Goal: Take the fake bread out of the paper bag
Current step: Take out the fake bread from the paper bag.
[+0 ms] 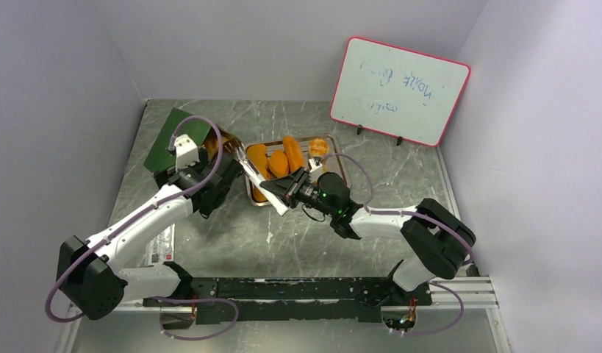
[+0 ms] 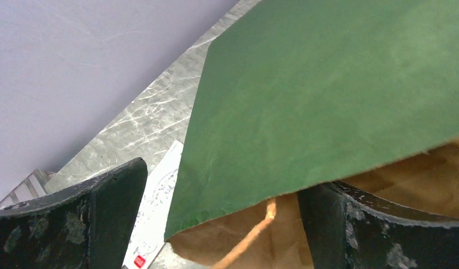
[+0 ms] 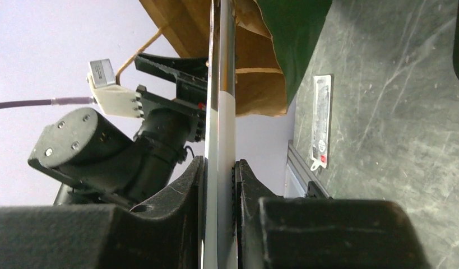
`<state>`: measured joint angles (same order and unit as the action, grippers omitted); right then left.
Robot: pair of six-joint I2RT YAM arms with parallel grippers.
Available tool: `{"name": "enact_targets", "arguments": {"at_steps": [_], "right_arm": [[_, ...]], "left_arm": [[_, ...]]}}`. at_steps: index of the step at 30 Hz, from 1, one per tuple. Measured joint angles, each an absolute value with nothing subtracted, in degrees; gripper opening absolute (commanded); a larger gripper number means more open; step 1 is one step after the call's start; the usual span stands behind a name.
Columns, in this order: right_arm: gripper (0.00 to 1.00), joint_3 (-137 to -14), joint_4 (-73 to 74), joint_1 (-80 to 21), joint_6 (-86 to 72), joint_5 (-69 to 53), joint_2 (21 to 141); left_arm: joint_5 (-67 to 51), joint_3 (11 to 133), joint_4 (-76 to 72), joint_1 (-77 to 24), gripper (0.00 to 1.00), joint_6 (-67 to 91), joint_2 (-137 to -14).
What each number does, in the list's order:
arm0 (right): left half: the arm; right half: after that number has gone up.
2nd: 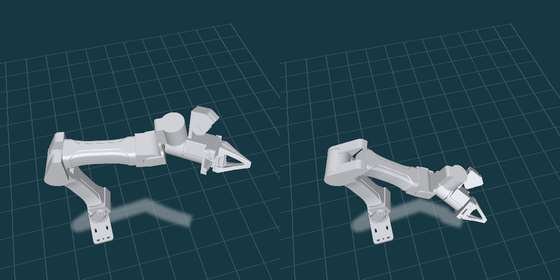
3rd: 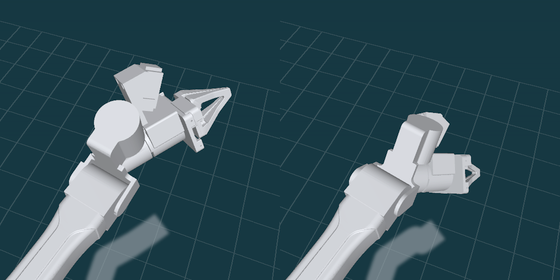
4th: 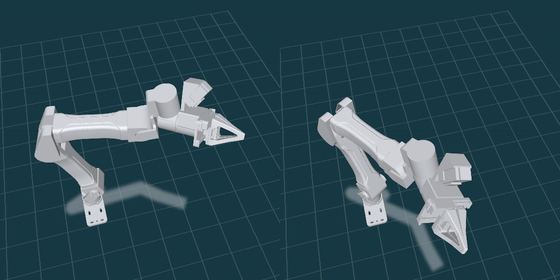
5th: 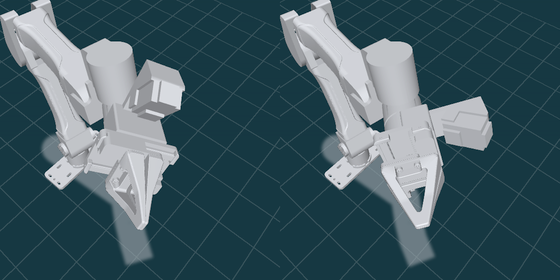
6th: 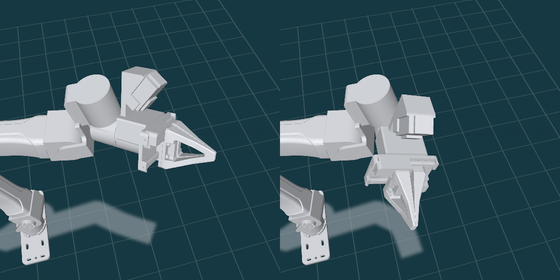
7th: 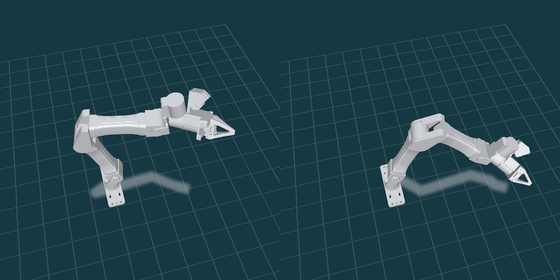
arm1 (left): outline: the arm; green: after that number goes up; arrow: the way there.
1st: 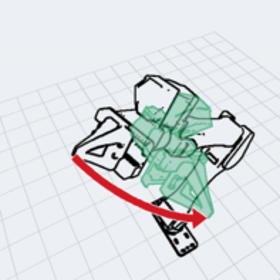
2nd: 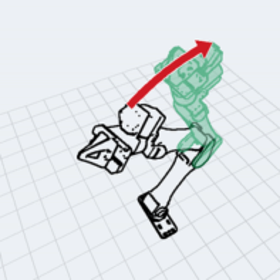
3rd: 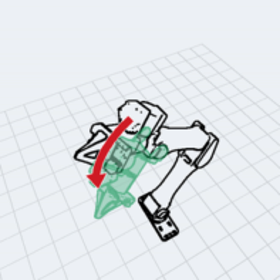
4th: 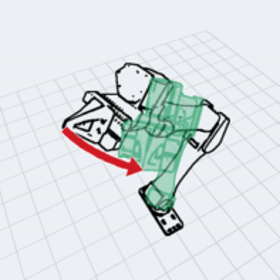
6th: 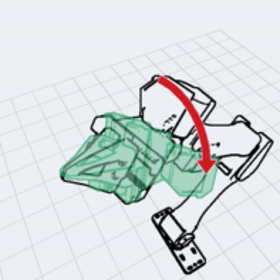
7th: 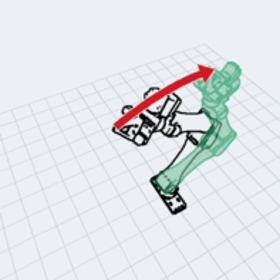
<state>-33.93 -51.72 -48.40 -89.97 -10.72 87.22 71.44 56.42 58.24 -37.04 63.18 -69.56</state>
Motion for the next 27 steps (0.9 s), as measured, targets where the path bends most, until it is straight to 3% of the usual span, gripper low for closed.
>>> {"name": "enact_targets", "arguments": {"at_steps": [3,7,8,15,27], "right_arm": [[0.0,-33.3,-51.59,-48.36,-89.97,-11.09,87.09],[0.0,-32.93,-51.22,-48.12,-89.97,-11.42,86.85],[0.0,-32.93,-51.11,-48.05,-89.95,-11.64,86.8],[0.0,-34.11,-50.63,-47.62,-89.21,-12.99,87.7],[0.0,-48.4,-48.01,-47.7,-85.86,-16.6,99.09]], "left_arm": [[71.18,54.46,51.64,-34.54,0.84,57.43,-68.23],[68.16,48.6,38.26,-31.22,0.13,46.57,-63.79],[67.24,47.46,35.81,-30.61,0.09,44.34,-62.78],[61.14,44.01,21.34,-28.97,0.07,30.09,-58.92],[54.15,40.84,14.72,-28.97,0.07,22.74,-57.39]]}}
